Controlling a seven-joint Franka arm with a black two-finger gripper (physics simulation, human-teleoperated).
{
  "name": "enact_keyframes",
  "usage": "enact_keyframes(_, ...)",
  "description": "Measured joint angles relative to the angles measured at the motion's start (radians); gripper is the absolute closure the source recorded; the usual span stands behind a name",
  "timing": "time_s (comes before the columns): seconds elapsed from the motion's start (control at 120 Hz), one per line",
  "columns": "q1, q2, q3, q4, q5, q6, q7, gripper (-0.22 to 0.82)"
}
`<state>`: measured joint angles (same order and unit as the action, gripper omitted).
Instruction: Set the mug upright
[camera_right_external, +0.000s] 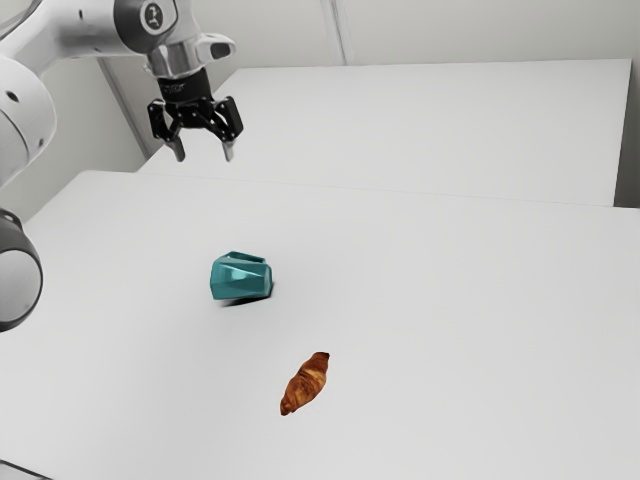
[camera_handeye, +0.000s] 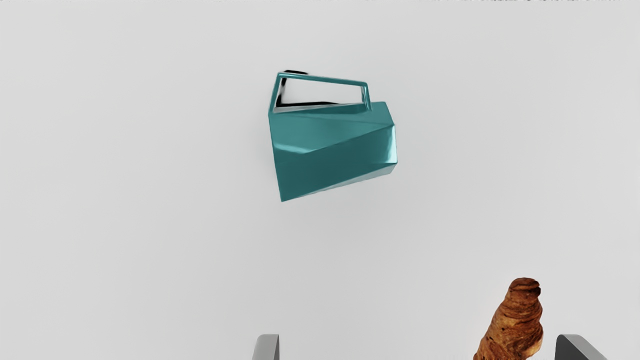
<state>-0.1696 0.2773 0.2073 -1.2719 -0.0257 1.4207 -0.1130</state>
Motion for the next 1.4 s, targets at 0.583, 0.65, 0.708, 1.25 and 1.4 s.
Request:
enact_keyframes(0.583, 0.01, -0.281, 0.013, -0.549, -0.123, 0.122, 0.045, 0.0)
enact_keyframes(0.65, -0.003, -0.307, 0.046, -0.628, -0.14, 0.176, 0.075, 0.0)
enact_keyframes(0.708, -0.001, -0.32, 0.064, -0.676, -0.15, 0.225, 0.105, 0.0)
enact_keyframes(1.25, 0.026, -0.331, 0.185, -0.904, -0.296, 0.697, 0.469, 0.0)
enact_keyframes(1.4, 0.034, -0.278, 0.187, -0.905, -0.407, 0.763, 0.574, 0.0)
